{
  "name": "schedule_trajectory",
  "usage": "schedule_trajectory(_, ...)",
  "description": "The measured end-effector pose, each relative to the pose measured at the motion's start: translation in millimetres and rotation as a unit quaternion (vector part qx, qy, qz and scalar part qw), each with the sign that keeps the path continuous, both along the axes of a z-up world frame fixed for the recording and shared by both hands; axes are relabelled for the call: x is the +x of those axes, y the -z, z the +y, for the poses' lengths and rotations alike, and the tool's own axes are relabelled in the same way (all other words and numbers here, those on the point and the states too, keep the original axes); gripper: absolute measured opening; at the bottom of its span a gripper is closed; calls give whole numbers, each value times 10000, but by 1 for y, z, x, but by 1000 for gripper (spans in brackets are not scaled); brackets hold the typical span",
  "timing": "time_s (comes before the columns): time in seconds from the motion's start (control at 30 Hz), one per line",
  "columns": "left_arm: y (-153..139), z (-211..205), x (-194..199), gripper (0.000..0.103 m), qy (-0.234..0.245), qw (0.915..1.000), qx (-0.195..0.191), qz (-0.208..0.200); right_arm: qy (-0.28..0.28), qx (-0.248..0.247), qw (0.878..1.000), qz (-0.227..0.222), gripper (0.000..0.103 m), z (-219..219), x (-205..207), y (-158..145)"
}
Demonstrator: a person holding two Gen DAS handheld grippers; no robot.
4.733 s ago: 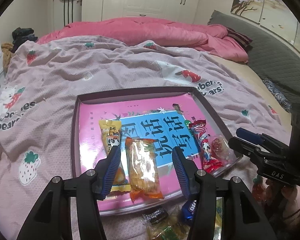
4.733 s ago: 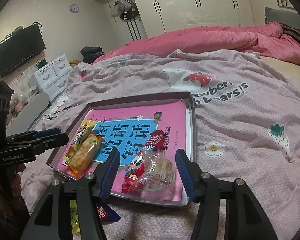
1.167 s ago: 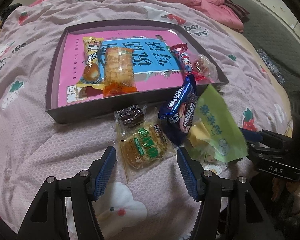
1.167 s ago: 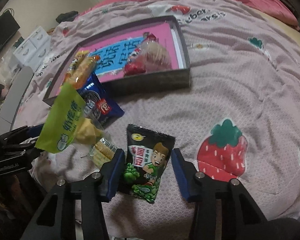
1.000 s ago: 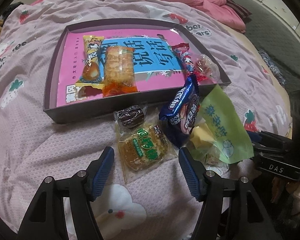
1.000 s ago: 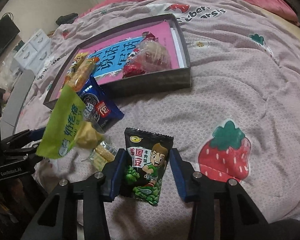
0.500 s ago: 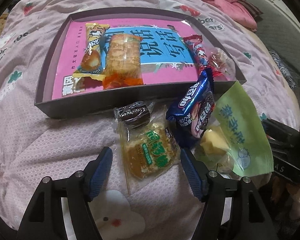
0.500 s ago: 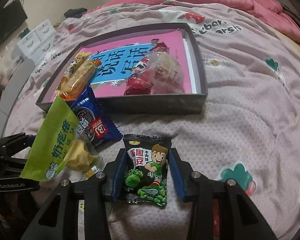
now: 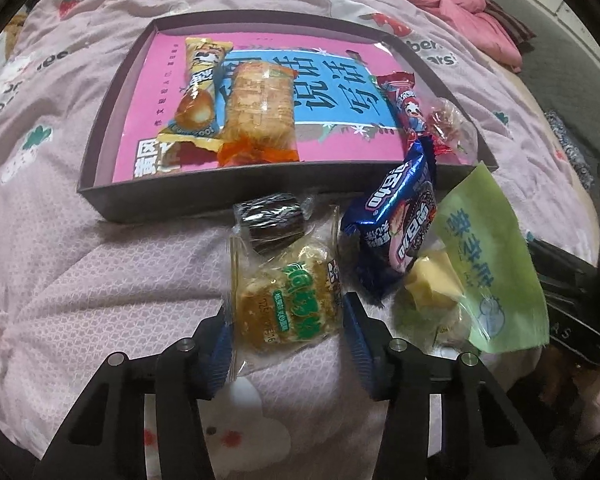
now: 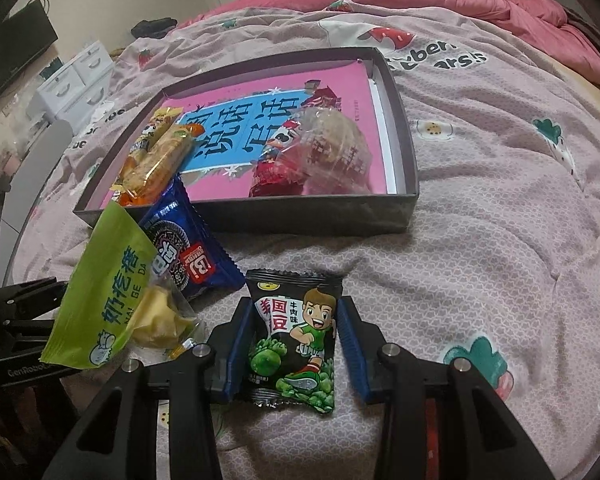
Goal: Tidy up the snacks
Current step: 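Grasp the green-printed pastry pack with the left tool while the right tool grasps the green bean snack bag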
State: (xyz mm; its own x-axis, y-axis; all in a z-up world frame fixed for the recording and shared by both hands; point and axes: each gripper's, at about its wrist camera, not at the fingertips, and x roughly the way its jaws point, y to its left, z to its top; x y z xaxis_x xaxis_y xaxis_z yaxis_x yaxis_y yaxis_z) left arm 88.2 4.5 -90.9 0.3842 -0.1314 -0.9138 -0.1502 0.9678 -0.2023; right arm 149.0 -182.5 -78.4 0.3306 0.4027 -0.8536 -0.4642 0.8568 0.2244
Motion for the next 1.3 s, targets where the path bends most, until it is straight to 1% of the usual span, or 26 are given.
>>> schedule_trajectory(0.13,-6,8,-7,51,-34,9999,-143,-19,68,194,9998,58,42,-6,0,-2)
schedule_trajectory(0.27,-17,13,-15,51,-43,9997,-211,-116,103,383,9992,-16,41,-11,-2,-10)
schedule_trajectory(0.37,-28,12,-20,51,-4,9995,-168,-267,113,510,9986,-120,41,-14,-4,-16)
schedule_trajectory(0.47,-39,8,-24,51,63,9990,33,-449,125,584,9979,-246,41,-16,-5,-22)
schedule_trajectory(0.53,-45,7,-25,51,91,9984,96,-552,137,664,9972,-324,41,-17,-6,-27)
schedule_trajectory(0.9,-64,8,-26,51,55,9954,282,-915,74,1048,9913,-796,41,-21,-11,-52)
schedule_trajectory(1.07,-70,10,-26,51,23,9944,288,-1017,32,1198,9883,-948,41,-21,-13,-61)
schedule_trajectory(1.3,-76,10,-24,51,11,9934,234,-1122,-19,1246,9855,-1151,41,-20,-14,-69)
